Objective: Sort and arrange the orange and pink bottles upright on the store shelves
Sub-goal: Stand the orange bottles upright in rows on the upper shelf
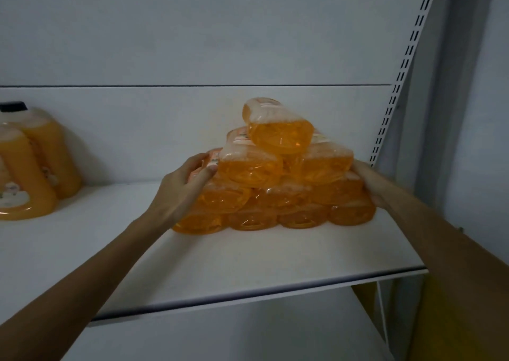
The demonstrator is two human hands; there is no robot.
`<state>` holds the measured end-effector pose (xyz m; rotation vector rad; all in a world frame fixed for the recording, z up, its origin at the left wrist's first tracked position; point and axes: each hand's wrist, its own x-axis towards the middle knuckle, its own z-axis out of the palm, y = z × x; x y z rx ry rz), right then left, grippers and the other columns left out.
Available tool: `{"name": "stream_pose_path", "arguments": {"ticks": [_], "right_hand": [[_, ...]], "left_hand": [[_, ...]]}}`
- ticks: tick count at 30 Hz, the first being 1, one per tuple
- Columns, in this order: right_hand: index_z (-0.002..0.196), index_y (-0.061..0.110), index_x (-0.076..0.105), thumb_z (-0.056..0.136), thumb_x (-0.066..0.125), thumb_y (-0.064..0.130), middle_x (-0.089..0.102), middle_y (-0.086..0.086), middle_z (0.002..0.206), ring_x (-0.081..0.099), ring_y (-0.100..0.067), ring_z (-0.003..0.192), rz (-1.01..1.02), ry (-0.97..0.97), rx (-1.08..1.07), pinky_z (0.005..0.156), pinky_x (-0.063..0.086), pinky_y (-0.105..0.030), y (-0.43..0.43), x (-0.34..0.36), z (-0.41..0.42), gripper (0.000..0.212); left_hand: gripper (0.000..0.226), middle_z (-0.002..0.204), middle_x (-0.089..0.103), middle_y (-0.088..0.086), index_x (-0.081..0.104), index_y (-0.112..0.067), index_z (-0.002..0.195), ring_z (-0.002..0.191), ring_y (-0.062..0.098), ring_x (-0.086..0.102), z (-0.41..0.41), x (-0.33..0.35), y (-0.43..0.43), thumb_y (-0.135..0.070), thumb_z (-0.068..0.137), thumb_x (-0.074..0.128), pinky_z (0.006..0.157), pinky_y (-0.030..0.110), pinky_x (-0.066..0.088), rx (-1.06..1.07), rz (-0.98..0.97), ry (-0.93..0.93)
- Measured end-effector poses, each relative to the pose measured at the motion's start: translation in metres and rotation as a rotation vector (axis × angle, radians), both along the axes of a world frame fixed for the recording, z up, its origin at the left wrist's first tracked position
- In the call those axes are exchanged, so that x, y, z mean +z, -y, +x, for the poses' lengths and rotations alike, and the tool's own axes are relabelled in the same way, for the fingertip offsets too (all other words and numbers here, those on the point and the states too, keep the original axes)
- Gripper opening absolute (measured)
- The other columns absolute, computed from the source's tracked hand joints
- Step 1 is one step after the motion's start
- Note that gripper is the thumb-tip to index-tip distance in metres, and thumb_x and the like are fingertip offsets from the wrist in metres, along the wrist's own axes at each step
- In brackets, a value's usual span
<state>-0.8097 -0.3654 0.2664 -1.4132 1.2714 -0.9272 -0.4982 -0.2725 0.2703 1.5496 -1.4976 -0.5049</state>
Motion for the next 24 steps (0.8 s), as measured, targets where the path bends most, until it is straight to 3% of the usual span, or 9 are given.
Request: {"name": "stream_pose_path", "arguments": {"ticks": [3, 8, 12, 15, 17, 19, 22, 24], "right_hand": [[0.098, 0.024, 0.068, 0.087, 0.046, 0.058, 0.071, -0.010, 0.103, 0.065, -0.026, 0.099, -0.005, -0.026, 0.024, 0.095, 0.048, -0.042, -0.001, 0.000, 0.026, 0.041], [0.102, 0.022, 0.069, 0.070, 0.053, 0.070, 0.071, -0.011, 0.106, 0.066, -0.026, 0.101, -0.019, -0.041, 0.066, 0.098, 0.047, -0.046, -0.011, 0.004, 0.075, 0.059], [0.108, 0.022, 0.069, 0.080, 0.047, 0.069, 0.071, -0.009, 0.106, 0.066, -0.024, 0.101, -0.035, -0.090, 0.123, 0.100, 0.046, -0.046, -0.013, 0.005, 0.098, 0.059], [0.117, 0.023, 0.062, 0.078, 0.036, 0.073, 0.064, -0.003, 0.121, 0.058, -0.022, 0.113, -0.026, -0.301, 0.192, 0.101, 0.041, -0.040, -0.015, 0.016, 0.099, 0.068], [0.131, 0.022, 0.052, 0.092, 0.032, 0.060, 0.053, 0.003, 0.131, 0.047, -0.023, 0.125, -0.099, -0.504, 0.147, 0.099, 0.034, -0.035, -0.015, 0.029, 0.099, 0.057], [0.134, 0.016, 0.051, 0.096, 0.038, 0.050, 0.050, -0.004, 0.138, 0.045, -0.024, 0.126, -0.285, -0.570, 0.012, 0.097, 0.034, -0.033, -0.012, 0.048, 0.104, 0.053], [0.128, 0.013, 0.055, 0.095, 0.035, 0.055, 0.055, -0.007, 0.132, 0.051, -0.021, 0.116, -0.447, -0.440, -0.107, 0.092, 0.036, -0.032, -0.017, 0.079, 0.133, 0.056], [0.132, 0.015, 0.052, 0.093, 0.030, 0.062, 0.054, -0.004, 0.133, 0.050, -0.021, 0.120, -0.477, -0.479, -0.014, 0.095, 0.036, -0.034, -0.021, 0.095, 0.161, 0.064]], "left_hand": [[0.050, 0.141, 0.046, 0.007, 0.039, -0.027, 0.139, 0.124, 0.029, 0.046, 0.023, 0.000, -0.011, -0.045, 0.093, 0.034, 0.089, 0.030, 0.034, 0.050, -0.020, 0.002], [0.054, 0.137, 0.049, 0.011, 0.041, -0.024, 0.137, 0.121, 0.033, 0.048, 0.062, 0.004, -0.033, -0.052, 0.092, 0.033, 0.088, 0.034, 0.035, 0.086, -0.039, 0.050], [0.073, 0.139, 0.047, 0.013, 0.039, -0.022, 0.138, 0.123, 0.035, 0.047, 0.081, 0.008, -0.047, -0.057, 0.077, 0.023, 0.089, 0.037, 0.035, 0.125, -0.015, 0.072], [0.074, 0.146, 0.040, 0.008, 0.036, -0.024, 0.141, 0.129, 0.031, 0.041, 0.084, 0.020, -0.051, -0.068, 0.082, 0.029, 0.100, 0.043, 0.035, 0.147, -0.031, 0.078], [0.069, 0.148, 0.037, 0.005, 0.036, -0.022, 0.141, 0.133, 0.027, 0.036, 0.081, 0.036, -0.050, -0.061, 0.085, 0.027, 0.106, 0.042, 0.030, 0.128, -0.060, 0.112], [0.057, 0.147, 0.038, 0.005, 0.043, -0.017, 0.136, 0.133, 0.023, 0.035, 0.070, 0.057, -0.048, -0.049, 0.092, 0.027, 0.108, 0.040, 0.026, 0.089, -0.085, 0.151], [0.041, 0.123, 0.051, 0.004, 0.057, -0.019, 0.102, 0.107, 0.014, 0.046, 0.049, 0.080, -0.035, -0.048, 0.096, 0.028, 0.103, 0.039, 0.029, 0.005, -0.076, 0.176], [0.056, 0.110, 0.052, -0.004, 0.055, -0.019, 0.103, 0.095, 0.011, 0.049, 0.040, 0.088, -0.022, -0.067, 0.087, 0.029, 0.094, 0.037, 0.036, -0.062, 0.005, 0.156]]}}
